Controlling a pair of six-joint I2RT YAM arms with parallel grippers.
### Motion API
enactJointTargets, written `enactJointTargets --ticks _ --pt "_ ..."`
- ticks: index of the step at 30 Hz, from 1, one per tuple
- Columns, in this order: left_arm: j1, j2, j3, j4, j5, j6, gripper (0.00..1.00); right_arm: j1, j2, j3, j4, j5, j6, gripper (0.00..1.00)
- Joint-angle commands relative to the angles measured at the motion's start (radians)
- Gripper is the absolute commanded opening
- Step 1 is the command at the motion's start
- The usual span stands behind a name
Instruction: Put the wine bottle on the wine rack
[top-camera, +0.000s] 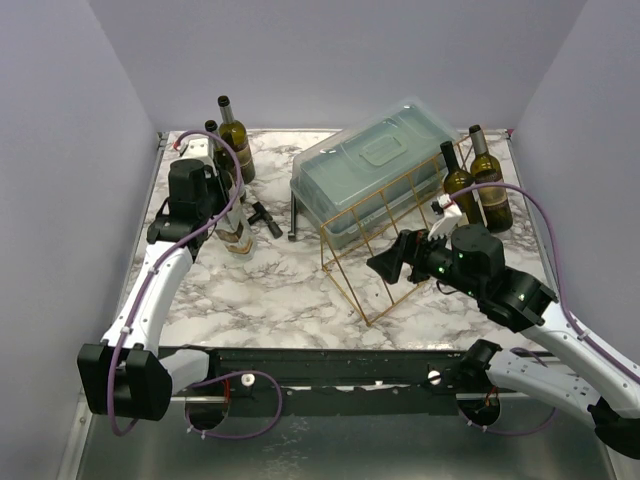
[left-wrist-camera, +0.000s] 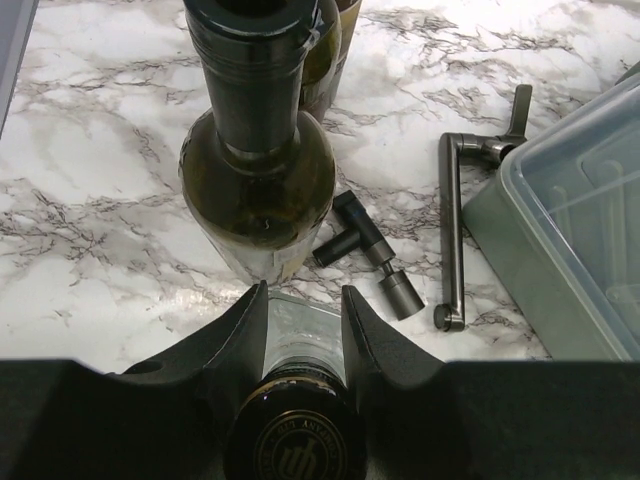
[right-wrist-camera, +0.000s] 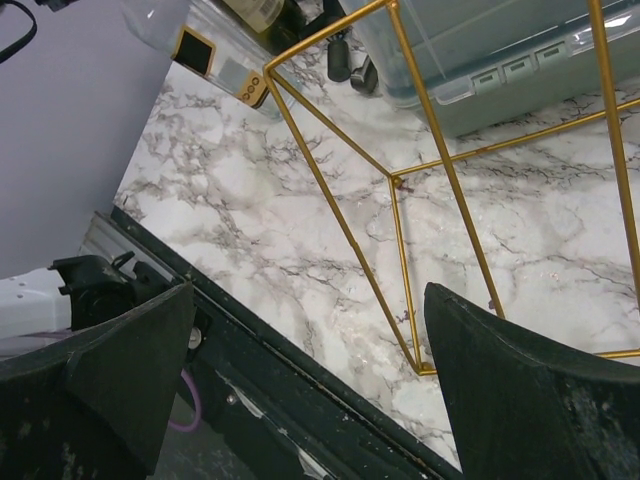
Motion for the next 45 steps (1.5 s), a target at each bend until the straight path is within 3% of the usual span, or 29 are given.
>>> enactJointTargets --ticks 1,9,16,24,32,45 --pt "-0.003 -0.045 0.036 0.011 0.033 0.000 0.03 0.002 -0.001 0.007 -0.022 0.003 0.000 1.00" --pt "-0.004 -0.123 0.028 0.010 0.064 0.062 0.00 0.003 0.058 0.007 0.021 -0.135 -0.023 1.00" --pt "-0.004 -0.052 0.099 -0.082 0.186 0.080 0.00 0.015 0.174 0.034 0.126 -0.327 -0.077 1.00" --pt "-0.005 -0.122 0.104 -0.094 0.216 0.066 0.00 0.267 0.431 0.257 0.176 -0.060 -0.172 1.00" --pt "-0.003 -0.223 0.108 -0.116 0.270 0.054 0.00 0.310 0.623 0.400 0.284 0.034 -0.299 1.00" --pt "0.046 -0.263 0.101 -0.107 0.357 0.004 0.00 0.372 0.921 0.475 0.677 0.198 -0.471 1.00"
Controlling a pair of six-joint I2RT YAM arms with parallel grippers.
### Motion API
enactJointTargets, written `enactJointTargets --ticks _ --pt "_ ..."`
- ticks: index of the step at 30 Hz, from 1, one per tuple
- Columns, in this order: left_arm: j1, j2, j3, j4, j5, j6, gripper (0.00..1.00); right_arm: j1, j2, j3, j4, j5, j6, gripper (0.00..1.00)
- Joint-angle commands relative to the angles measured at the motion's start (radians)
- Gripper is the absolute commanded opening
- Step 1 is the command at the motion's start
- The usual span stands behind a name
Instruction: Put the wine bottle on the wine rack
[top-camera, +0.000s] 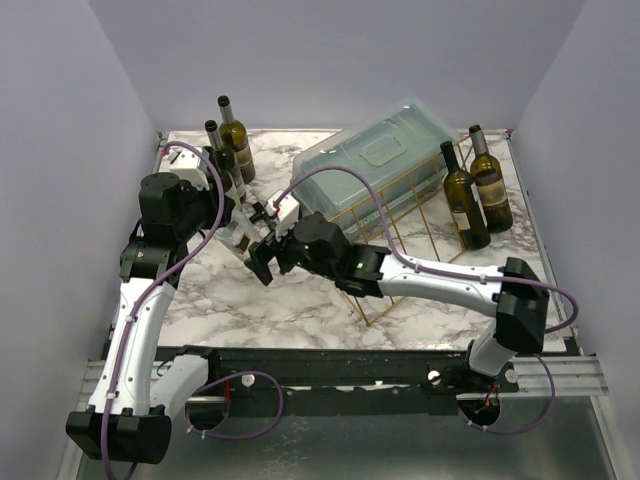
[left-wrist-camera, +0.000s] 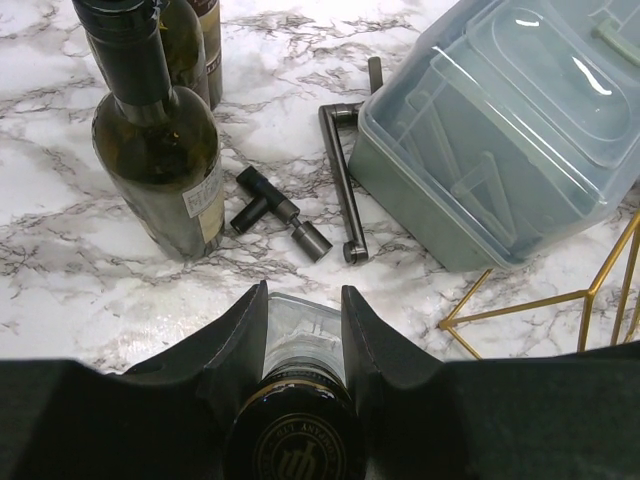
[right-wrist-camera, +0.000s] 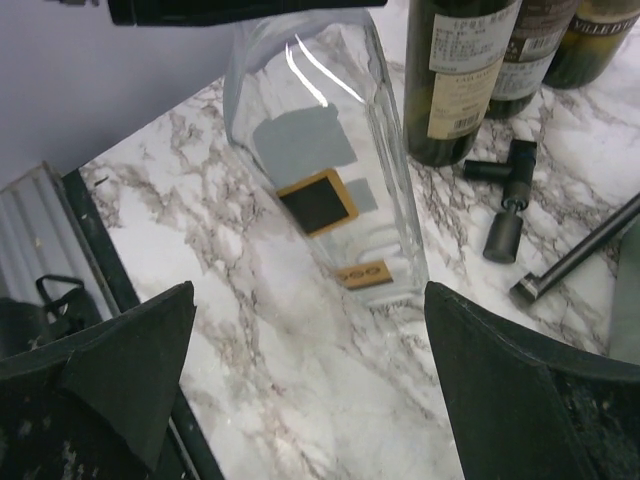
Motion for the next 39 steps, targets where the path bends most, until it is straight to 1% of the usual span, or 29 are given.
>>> enactJointTargets --ticks 1,5,9,16,21,24,30,33,37,38,39 --pt "0.025 -0.029 0.050 0.101 0.078 -0.043 0.00 0.012 0.094 0.075 0.184 0.102 -0.080 1.00" --pt "0.027 -0.035 0.044 0.111 0.089 -0.053 0.00 0.012 0.140 0.066 0.274 0.172 -0.084 1.00" --pt "0.030 -0.028 0.041 0.118 0.099 -0.057 0.00 0.013 0.157 0.033 0.388 0.094 -0.102 1.00" --pt "0.031 -0.034 0.037 0.127 0.115 -0.069 0.00 0.013 0.258 0.114 0.374 0.074 -0.108 1.00" --pt "0.032 -0.032 0.032 0.132 0.115 -0.073 0.00 0.012 0.310 0.151 0.369 0.125 -0.121 1.00" --pt "0.032 -0.031 0.027 0.135 0.117 -0.077 0.00 0.012 0.322 0.142 0.401 0.090 -0.146 0.96" --pt "0.037 -0.019 0.026 0.137 0.118 -0.083 0.00 0.012 0.335 0.138 0.424 0.093 -0.152 0.80" --pt "0.038 -0.017 0.024 0.140 0.116 -0.086 0.01 0.012 0.335 0.132 0.444 0.102 -0.157 0.66" --pt "0.038 -0.015 0.020 0.143 0.104 -0.085 0.17 0.012 0.327 0.132 0.436 0.078 -0.152 0.39" --pt "0.038 -0.016 0.019 0.142 0.101 -0.084 0.23 0.013 0.321 0.129 0.436 0.066 -0.149 0.28" --pt "0.040 -0.017 0.018 0.144 0.099 -0.082 0.32 0.012 0.317 0.125 0.437 0.057 -0.148 0.18"
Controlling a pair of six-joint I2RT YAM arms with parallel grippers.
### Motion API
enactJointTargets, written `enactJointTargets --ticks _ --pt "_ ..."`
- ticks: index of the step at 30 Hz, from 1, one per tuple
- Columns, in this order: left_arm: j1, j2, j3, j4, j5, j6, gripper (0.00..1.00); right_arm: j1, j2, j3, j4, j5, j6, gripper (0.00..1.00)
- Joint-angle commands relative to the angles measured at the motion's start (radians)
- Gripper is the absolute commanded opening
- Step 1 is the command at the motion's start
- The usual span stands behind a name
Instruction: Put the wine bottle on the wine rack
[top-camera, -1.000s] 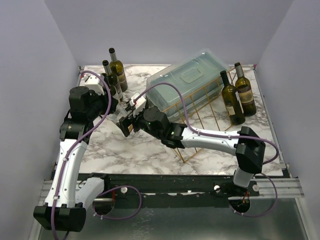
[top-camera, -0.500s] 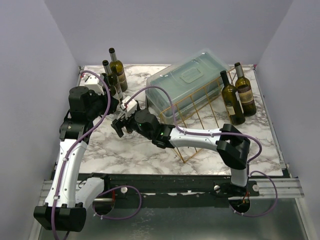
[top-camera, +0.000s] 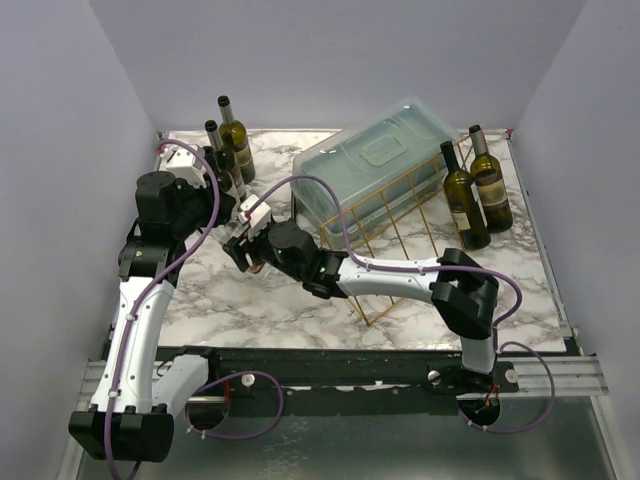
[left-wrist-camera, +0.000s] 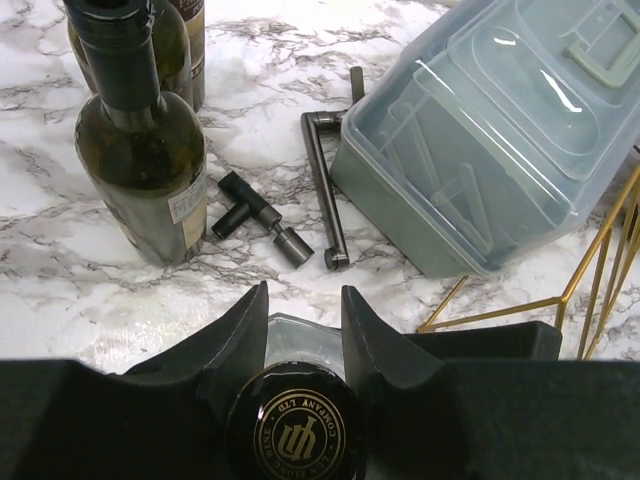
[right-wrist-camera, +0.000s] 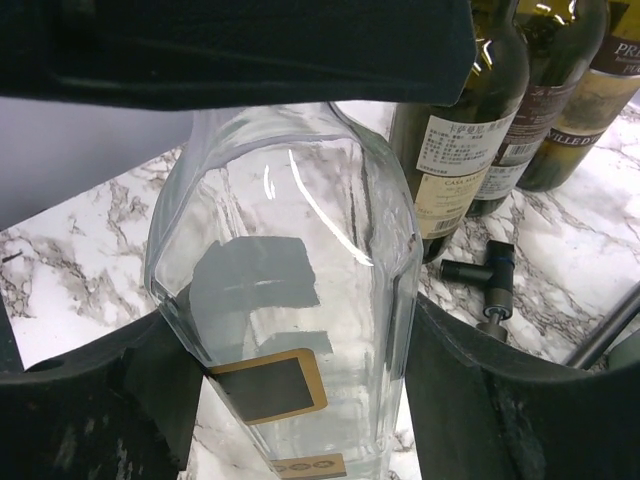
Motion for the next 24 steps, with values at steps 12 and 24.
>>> enactJointTargets --ticks 12,24 --pt "0.005 -0.059 -0.015 0.165 -0.029 -0.014 0.95 0.001 -0.086 -0.080 -0.006 -0.053 0.169 0.01" --pt "0.012 -0.156 -0.090 0.195 -0.436 -0.002 0.97 0.000 -0.321 -0.221 -0.131 -0.155 0.289 0.01"
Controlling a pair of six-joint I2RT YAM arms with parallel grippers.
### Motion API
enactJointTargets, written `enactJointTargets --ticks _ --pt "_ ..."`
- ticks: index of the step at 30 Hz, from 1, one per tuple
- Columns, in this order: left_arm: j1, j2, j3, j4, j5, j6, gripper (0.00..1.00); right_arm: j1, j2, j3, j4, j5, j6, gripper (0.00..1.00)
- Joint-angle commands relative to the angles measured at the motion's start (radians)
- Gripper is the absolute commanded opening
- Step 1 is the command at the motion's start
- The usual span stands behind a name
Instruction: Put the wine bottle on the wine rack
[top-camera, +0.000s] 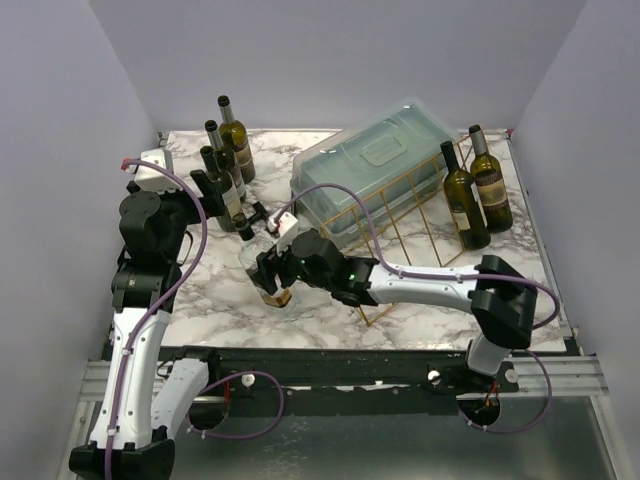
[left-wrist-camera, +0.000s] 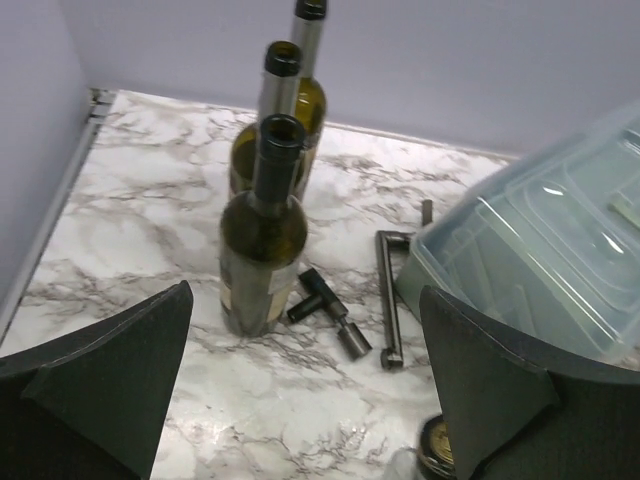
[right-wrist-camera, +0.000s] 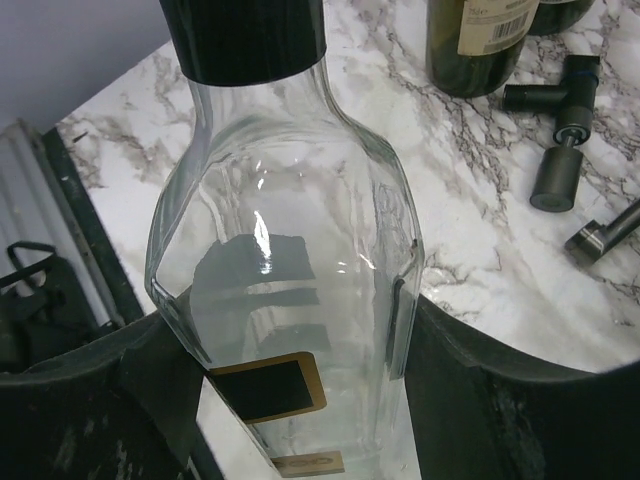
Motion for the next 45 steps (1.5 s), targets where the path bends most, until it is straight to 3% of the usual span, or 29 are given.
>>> enactJointTargets --ticks 1,7,17,21,27,32,35,41,45 --pt "0.012 -0.005 -0.026 0.028 -0.204 0.011 0.97 0.004 -0.175 -0.027 0.048 -0.073 0.075 0.01" --pt "0.024 0.061 -0.020 0.021 -0.174 -0.004 0.97 0.004 -0.330 -0.066 -0.050 -0.075 0.079 0.01" --pt "0.028 0.119 -0.006 0.023 -0.091 -0.042 0.93 0.005 -0.597 -0.165 -0.270 0.190 0.017 0.01" --pt "0.028 0.122 -0.031 0.160 -0.022 -0.100 0.92 0.005 -0.676 -0.209 -0.312 0.302 -0.029 0.01" --pt "0.020 0.266 0.123 0.237 0.082 -0.207 0.89 0.003 -0.715 -0.187 -0.424 0.492 -0.095 0.01" --pt "-0.016 0.417 0.308 0.248 0.137 -0.159 0.87 -0.008 -0.755 -0.194 -0.468 0.696 -0.195 0.01" --pt "-0.043 0.437 0.281 0.265 0.125 -0.110 0.87 -0.068 -0.788 -0.213 -0.487 0.747 -0.232 0.01" --pt "-0.053 0.422 0.187 0.304 0.177 -0.110 0.85 -0.405 -0.783 -0.236 -0.517 0.572 -0.203 0.01" --pt "-0.053 0.408 0.176 0.307 0.205 -0.108 0.85 -0.509 -0.720 -0.226 -0.507 0.535 -0.179 0.01"
